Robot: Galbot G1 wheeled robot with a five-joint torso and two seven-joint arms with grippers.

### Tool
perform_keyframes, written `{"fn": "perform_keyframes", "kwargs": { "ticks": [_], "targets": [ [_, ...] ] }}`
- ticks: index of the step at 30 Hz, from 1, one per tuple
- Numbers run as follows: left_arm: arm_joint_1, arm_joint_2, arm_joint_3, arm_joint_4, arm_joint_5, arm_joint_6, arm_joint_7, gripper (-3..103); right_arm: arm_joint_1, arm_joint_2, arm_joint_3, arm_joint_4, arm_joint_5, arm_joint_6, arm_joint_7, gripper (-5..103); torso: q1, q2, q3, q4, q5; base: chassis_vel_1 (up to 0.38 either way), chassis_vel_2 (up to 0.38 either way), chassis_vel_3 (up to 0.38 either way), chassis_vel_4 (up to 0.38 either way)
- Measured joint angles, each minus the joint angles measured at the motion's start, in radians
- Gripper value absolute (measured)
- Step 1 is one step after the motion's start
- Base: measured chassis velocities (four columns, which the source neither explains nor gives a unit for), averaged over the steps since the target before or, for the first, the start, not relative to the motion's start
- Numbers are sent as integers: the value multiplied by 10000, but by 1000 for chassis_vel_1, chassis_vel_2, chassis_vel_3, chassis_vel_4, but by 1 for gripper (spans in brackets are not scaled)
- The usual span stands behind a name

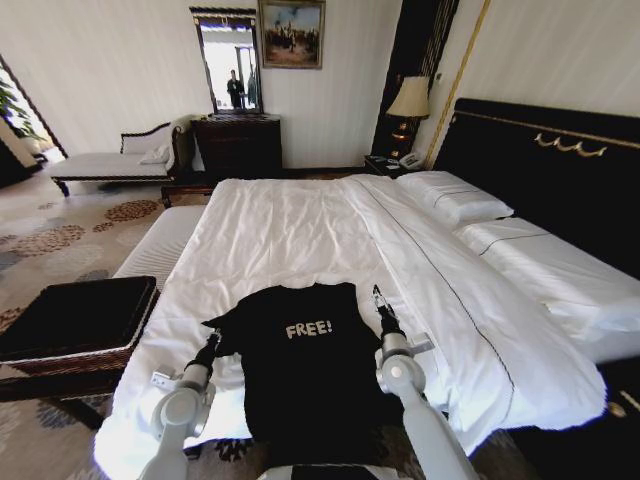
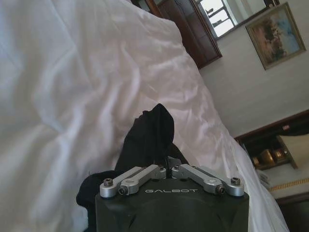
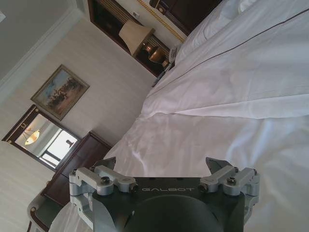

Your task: Fold the clothes on the bed and place them into the basket.

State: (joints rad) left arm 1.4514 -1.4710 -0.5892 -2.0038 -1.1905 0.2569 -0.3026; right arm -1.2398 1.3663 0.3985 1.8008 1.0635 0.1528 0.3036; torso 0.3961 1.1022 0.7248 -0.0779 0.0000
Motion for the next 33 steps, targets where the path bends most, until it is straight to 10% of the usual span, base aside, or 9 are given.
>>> {"fn": "perform_keyframes", "kwargs": {
  "ticks": [20,33],
  "targets": [
    [-1346,-683,1694,1262,1547,52,487,-1,-348,-96,7,79,-396,156,-558,100,2,-1,0,0,1,0,0,0,0],
    [-597,-765,1438,506,1387,459,621,43,446,-306,-277,-797,-222,162,-453,100,2,0,0,0,0,0,0,0,0]
  ]
}}
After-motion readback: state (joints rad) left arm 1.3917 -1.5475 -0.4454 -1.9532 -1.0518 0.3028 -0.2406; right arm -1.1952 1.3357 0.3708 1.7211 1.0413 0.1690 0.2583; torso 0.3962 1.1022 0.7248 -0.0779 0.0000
